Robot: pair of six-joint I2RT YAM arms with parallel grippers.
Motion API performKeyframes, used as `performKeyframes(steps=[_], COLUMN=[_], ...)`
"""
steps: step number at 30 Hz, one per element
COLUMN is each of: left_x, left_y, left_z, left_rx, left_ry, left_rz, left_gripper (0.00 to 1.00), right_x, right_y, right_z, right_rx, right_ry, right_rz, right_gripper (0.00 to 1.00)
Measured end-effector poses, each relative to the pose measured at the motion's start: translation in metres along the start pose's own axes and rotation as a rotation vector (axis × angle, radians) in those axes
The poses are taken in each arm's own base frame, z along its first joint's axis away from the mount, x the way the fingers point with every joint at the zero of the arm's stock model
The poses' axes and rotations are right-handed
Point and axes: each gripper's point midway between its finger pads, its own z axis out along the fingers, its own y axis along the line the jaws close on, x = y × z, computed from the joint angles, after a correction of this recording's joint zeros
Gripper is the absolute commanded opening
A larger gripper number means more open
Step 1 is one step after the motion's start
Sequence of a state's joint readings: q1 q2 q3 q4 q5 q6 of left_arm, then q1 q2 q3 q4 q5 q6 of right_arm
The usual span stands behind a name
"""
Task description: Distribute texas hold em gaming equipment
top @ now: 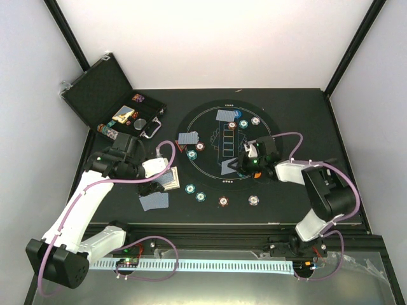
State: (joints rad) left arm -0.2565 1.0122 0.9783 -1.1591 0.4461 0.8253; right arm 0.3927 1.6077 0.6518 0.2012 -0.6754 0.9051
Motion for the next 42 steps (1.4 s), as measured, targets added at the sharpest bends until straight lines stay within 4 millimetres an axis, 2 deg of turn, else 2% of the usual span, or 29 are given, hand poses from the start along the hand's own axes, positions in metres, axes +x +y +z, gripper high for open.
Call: performKeyframes(steps=[2, 4, 5, 8, 12, 15, 17, 21, 24, 29, 32, 36, 39, 42], left_x=[0.0, -0.001, -0.001, -0.001, -0.001, -0.001, -0.001, -0.001, -0.001, -0.001, -0.001, -0.001, -0.001, -0.001], left_y=[0.0, 0.0, 0.0, -0.001, -0.001, -0.001, -0.001, -0.001, -0.001, -0.001, -0.001, -0.001, -0.001, -0.001], left_z=[-0.001, -0.001, -0.001, -0.002, -0.002, -0.002, -0.002, -0.002, -0.002, -0.002, -0.002, -0.002, -0.002, -0.002], left_rx=[-0.002, -0.004, -0.004, -0.007, -0.007, -0.008, -0.007, -0.007, -0.007, -0.005, -0.005, -0.005, -0.005, -0.005], left_ry=[-0.002, -0.004, -0.004, -0.007, -0.007, -0.007, -0.007, -0.007, -0.008, -0.01, -0.01, -0.01, -0.01, -0.01], left_rz=[0.001, 0.003, 0.003, 0.005, 0.005, 0.005, 0.005, 0.005, 0.005, 0.006, 0.006, 0.006, 0.006, 0.005], left_gripper=[0.02, 0.02, 0.01, 0.02, 0.01, 0.02, 0.02, 0.02, 0.02, 0.01, 0.02, 0.02, 0.02, 0.02], right_x=[-0.002, -0.003, -0.004, -0.003, -0.002, -0.007, -0.011, -0.017, -0.006, 0.023, 0.043, 0.079, 0.108, 0.131], right_y=[-0.016, -0.028, -0.034, -0.044, -0.045, -0.037, -0.027, 0.01, 0.044, 0.085, 0.115, 0.158, 0.177, 0.185], right_z=[0.003, 0.004, 0.004, 0.004, -0.003, -0.018, -0.03, -0.056, -0.062, -0.044, -0.03, -0.008, 0.009, 0.025], right_rx=[0.04, 0.074, 0.092, 0.136, 0.172, 0.201, 0.208, 0.167, 0.1, 0.013, -0.065, -0.194, -0.27, -0.307], right_ry=[0.012, 0.019, 0.022, 0.026, 0.021, -0.021, -0.06, -0.157, -0.166, -0.083, -0.021, 0.082, 0.169, 0.238], right_rz=[0.013, 0.018, 0.018, 0.01, -0.023, -0.056, -0.077, -0.143, -0.201, -0.245, -0.271, -0.299, -0.298, -0.282], right_gripper=[0.01, 0.09, 0.15, 0.43, 0.57, 0.69, 0.74, 0.79, 0.79, 0.8, 0.85, 0.87, 0.87, 0.87])
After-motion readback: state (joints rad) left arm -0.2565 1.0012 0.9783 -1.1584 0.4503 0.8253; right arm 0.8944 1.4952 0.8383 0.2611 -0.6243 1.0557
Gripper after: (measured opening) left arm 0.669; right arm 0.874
